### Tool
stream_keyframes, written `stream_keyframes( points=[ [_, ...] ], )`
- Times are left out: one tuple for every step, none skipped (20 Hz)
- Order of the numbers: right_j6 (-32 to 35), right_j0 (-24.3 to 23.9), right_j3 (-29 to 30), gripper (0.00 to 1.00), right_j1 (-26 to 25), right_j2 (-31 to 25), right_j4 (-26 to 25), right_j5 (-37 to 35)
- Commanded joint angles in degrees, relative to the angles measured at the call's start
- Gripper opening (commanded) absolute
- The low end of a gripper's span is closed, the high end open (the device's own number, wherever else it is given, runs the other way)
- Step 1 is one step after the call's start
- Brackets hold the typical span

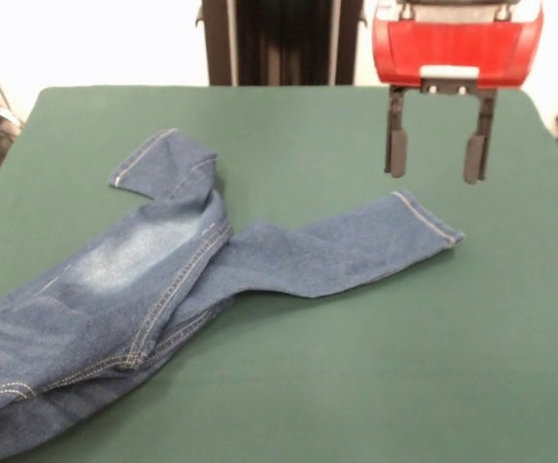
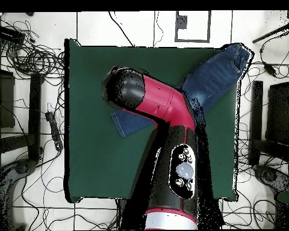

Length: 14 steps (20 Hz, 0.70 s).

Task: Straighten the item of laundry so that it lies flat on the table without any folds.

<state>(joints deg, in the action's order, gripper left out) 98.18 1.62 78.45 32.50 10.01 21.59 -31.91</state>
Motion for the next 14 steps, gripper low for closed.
stream_keyframes(
  points=[
    [14.27, 0.86, 7.66, 1.0, -7.11, -6.15, 2.42, 0.8],
    [14.16, 0.81, 7.95, 1.0, -7.15, -6.2, 2.4, 0.79],
    [14.05, 0.76, 8.24, 1.0, -7.19, -6.24, 2.38, 0.78],
    [13.83, 0.78, 8.6, 1.0, -7.22, -6.24, 2.2, 1.0],
    [13.59, 0.72, 8.77, 1.0, -7.35, -6.29, 2.05, 1.37],
    [13.43, 0.68, 8.75, 1.0, -7.66, -6.27, 1.91, 1.66],
    [13.52, 0.74, 8.67, 1.0, -7.86, -6.14, 1.9, 1.58],
    [13.48, 0.59, 8.58, 1.0, -8.2, -6.24, 1.97, 1.82],
    [13.59, 0.56, 8.64, 1.0, -8.34, -6.29, 2.09, 2.08],
    [13.67, 0.59, 8.34, 1.0, -8.61, -6.18, 2.09, 1.86],
    [13.63, 0.55, 8.2, 1.0, -8.84, -6.22, 2.12, 1.78],
    [13.75, 0.56, 8.07, 1.0, -9.05, -6.2, 2.21, 1.72],
    [13.88, 0.55, 7.93, 1.0, -9.33, -6.19, 2.32, 1.61],
    [13.76, 0.48, 7.8, 1.0, -9.54, -6.21, 2.29, 1.57]
  ],
)
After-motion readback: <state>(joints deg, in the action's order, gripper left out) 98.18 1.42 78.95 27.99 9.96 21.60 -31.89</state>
